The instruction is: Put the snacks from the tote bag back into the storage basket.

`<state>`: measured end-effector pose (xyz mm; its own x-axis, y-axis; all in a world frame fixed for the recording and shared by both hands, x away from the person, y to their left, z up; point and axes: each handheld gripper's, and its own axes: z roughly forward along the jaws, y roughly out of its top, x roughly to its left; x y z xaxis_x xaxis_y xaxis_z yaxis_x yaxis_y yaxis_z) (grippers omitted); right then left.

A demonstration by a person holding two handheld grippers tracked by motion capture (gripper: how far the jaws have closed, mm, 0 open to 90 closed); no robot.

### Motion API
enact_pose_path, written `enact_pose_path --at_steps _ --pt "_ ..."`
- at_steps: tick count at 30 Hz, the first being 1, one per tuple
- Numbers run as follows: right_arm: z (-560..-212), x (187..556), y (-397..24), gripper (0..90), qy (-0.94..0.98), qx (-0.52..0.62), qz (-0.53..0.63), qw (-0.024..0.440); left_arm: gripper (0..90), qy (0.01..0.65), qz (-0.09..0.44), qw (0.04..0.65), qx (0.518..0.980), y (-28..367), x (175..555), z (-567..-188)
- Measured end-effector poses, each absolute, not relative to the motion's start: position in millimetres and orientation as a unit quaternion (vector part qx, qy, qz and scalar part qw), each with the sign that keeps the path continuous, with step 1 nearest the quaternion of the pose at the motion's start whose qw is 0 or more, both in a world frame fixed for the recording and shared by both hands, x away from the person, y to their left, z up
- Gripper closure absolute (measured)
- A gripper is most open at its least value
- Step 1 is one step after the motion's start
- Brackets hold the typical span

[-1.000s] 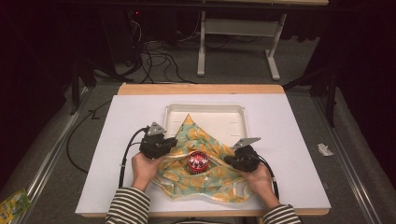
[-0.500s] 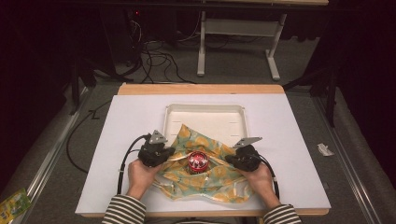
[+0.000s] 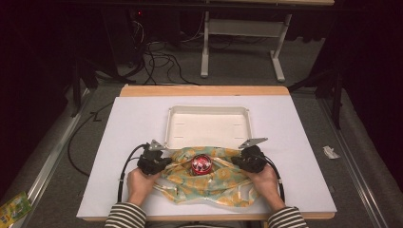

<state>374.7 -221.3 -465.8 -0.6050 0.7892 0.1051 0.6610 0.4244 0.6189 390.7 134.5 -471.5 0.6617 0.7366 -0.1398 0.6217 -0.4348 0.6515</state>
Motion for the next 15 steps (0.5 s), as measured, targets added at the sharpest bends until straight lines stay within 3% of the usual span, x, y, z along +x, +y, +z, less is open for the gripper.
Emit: enact_pose_path --at_steps 4,6,14,15 --pt "-464 374 -221 90.0 0.838 0.429 0.321 0.101 90.0 0.400 0.090 0.343 0.845 135 388 -471" --pt "-458 369 -222 83.4 0.835 0.422 0.336 0.108 90.0 0.396 0.093 0.344 0.846 135 387 -471" --pt "-433 357 -227 72.3 0.816 0.407 0.386 0.138 90.0 0.394 0.097 0.345 0.846 133 387 -472" --pt "-426 357 -227 66.6 0.811 0.403 0.398 0.146 90.0 0.393 0.097 0.346 0.847 133 387 -472"
